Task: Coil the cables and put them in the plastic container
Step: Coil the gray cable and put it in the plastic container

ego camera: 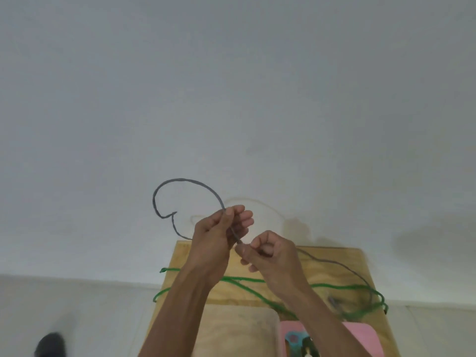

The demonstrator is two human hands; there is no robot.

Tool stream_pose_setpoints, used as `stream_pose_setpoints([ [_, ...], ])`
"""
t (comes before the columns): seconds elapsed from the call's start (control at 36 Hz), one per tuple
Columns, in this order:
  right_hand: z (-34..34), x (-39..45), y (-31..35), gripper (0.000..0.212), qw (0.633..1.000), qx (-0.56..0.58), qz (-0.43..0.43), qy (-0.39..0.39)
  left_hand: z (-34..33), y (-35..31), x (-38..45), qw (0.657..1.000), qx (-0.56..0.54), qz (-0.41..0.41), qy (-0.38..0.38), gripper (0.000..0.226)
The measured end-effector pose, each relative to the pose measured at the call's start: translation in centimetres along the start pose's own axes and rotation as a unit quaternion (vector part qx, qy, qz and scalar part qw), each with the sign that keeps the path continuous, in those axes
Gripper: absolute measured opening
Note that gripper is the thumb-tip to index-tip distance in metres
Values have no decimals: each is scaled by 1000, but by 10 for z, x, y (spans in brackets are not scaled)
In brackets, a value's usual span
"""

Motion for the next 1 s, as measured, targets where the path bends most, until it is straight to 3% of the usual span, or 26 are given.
stream_pose_setpoints([
  [0.11,-11,4,10,27,1000,-17,11,-6,25,-23,5,997,-74,-14,-18,27],
  [0.22,-11,13,46,13,994,-59,84,-47,43,-42,2,998,-57,0,-9,27],
  [0.31,-30,17,86,24,973,-145,172,-45,39,-53,-8,999,-20,15,38,30],
  [0.42,-83,12,128,51,931,-244,269,44,18,-63,-26,991,-29,28,129,35],
  [0.5,-113,11,143,44,909,-274,300,92,3,-71,-37,979,-62,32,194,36],
  [0.58,-128,13,147,29,896,-294,322,83,-3,-80,-42,967,-108,32,227,39],
  [0.64,-137,11,141,24,915,-263,283,115,-5,-89,-41,961,-126,11,247,37],
  [0.69,-146,8,130,67,943,-192,187,198,-4,-95,-37,957,-134,-9,256,34],
  [0.72,-148,8,128,85,943,-202,172,204,-3,-97,-34,957,-137,-16,254,33],
  [0.75,-151,7,119,85,945,-210,128,215,-2,-100,-32,957,-141,-22,251,33],
  [0.81,-153,13,90,66,957,-148,17,247,1,-102,-26,959,-144,-25,241,32],
  [0.83,-157,10,87,62,957,-128,5,260,3,-102,-24,962,-136,-23,236,33],
  [0.97,-140,31,96,40,955,-241,103,141,4,-89,-22,973,-66,4,222,45],
  [1.0,-132,40,92,36,965,-211,72,141,2,-84,-22,974,-57,9,220,48],
])
Point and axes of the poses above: each hand's wrist, its own x-axis towards the middle knuckle, its own z-axis out of the back of the hand, y = z × x, the point moved 10 cm from there along x, towards the middle knuckle, and after that the axes turned 14 degrees about -z, right-handed, at the moved point
